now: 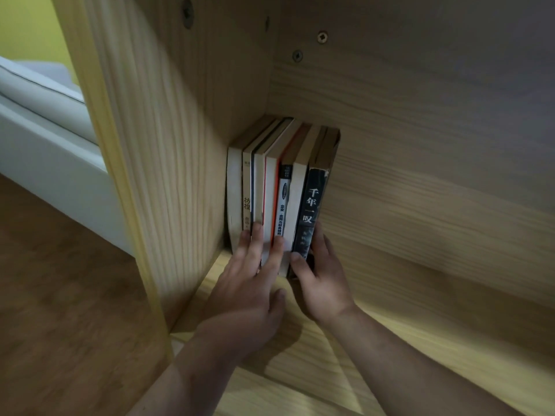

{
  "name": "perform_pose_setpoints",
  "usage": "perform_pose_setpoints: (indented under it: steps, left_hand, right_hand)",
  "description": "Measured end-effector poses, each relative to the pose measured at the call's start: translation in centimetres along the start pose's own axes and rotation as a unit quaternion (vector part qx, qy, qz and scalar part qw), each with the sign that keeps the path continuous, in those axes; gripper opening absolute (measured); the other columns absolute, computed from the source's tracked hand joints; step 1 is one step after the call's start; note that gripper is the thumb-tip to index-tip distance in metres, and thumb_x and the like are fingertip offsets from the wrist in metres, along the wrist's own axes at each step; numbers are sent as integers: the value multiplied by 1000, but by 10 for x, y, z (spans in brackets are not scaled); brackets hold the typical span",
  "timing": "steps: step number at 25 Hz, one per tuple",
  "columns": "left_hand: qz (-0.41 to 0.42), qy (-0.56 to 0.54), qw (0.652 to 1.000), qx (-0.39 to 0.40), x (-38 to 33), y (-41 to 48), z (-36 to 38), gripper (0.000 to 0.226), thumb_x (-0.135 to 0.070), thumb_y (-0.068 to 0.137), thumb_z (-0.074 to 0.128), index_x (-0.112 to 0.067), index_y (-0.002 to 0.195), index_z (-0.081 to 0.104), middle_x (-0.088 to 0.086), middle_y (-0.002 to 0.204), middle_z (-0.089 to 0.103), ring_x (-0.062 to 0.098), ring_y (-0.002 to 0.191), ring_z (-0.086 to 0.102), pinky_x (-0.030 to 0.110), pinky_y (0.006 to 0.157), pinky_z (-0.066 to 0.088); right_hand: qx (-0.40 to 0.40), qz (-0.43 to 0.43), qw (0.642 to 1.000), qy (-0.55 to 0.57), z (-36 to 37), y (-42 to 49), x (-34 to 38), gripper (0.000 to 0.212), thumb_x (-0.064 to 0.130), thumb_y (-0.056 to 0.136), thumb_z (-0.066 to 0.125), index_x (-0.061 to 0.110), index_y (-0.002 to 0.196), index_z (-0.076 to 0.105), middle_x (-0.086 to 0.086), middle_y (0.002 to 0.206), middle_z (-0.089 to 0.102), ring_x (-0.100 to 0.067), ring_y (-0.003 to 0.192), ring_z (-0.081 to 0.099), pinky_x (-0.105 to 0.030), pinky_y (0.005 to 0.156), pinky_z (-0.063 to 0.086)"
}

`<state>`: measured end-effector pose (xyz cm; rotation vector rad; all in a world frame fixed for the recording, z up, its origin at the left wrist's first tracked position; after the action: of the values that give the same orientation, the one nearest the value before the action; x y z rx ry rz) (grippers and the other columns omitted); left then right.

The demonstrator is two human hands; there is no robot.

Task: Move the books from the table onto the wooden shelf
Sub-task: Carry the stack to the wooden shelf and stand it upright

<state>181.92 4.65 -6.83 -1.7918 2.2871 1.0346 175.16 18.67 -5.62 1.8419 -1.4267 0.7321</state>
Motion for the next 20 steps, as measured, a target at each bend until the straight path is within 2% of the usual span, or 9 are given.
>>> perform_pose_setpoints:
  steps: [2,4,7,9,11,13,15,17,20]
  left_hand:
    - [-12,13,1000,22,2,4,5,100,-43,86,49,-45,150,-28,-12,157,-45,11,148,-24,39,116,23]
    - [-1,12,1000,26,2,3,5,106,-42,84,52,-46,147,-33,-13,154,-49,10,147,-27,39,116,22]
    - [-36,-56,998,8,-3,0,-7,103,-36,88,57,-51,149,-26,-23,157,-41,0,149,-27,22,119,9]
    - [-89,-91,992,4,-2,-1,-15,104,-37,91,60,-50,148,-25,-24,154,-43,-5,145,-21,15,116,10]
    - [-115,-67,990,40,-1,2,-11,109,-45,92,59,-49,138,-39,-21,141,-55,1,144,-20,22,118,13]
    - [-121,-13,990,66,0,7,-5,115,-49,91,57,-40,133,-49,-11,134,-62,13,148,-23,29,122,12]
    - [-141,14,986,84,3,8,1,121,-50,90,58,-31,131,-54,-4,136,-60,19,148,-26,32,124,8]
    - [-138,18,987,81,2,10,1,124,-51,87,62,-31,134,-51,2,144,-52,22,147,-25,32,121,5]
    - [-153,15,982,111,0,13,-2,123,-49,90,61,-26,136,-51,6,146,-48,29,153,-20,36,124,10]
  right_hand:
    - [-2,9,998,55,-3,-1,-3,85,60,81,47,35,160,28,7,152,50,-11,136,52,-42,112,46]
    - [0,21,995,93,-3,-1,-6,82,56,81,49,39,159,31,8,153,52,-10,137,51,-42,115,44]
    - [-2,19,996,85,-3,-2,-6,82,59,82,48,38,159,29,8,155,50,-10,141,48,-41,117,41]
    - [-5,17,998,58,-4,-2,-5,86,62,82,44,36,161,26,6,156,49,-13,141,48,-38,117,40]
    - [-1,20,999,29,-4,-2,-4,88,66,81,40,35,162,21,4,158,47,-14,141,48,-38,116,41]
    - [11,15,1000,-3,-2,-2,-2,90,69,83,35,35,163,14,4,160,45,-15,142,48,-38,115,42]
    - [24,9,999,-36,1,-2,-2,90,72,84,31,34,164,9,4,161,44,-17,141,49,-37,114,44]
    - [29,8,998,-59,1,1,-3,92,73,84,27,32,164,7,2,160,44,-19,138,53,-35,112,45]
    - [40,15,995,-85,1,1,2,95,71,84,23,24,165,4,-3,165,37,-25,142,47,-31,113,39]
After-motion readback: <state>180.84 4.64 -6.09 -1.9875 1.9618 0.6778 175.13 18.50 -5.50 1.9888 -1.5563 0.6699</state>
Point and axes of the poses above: each hand's wrist, its own y-axis towards the middle knuckle, its own z-axis out of the palm, x = y × z, the point moved 5 cm from there along y, towards the middle knuckle
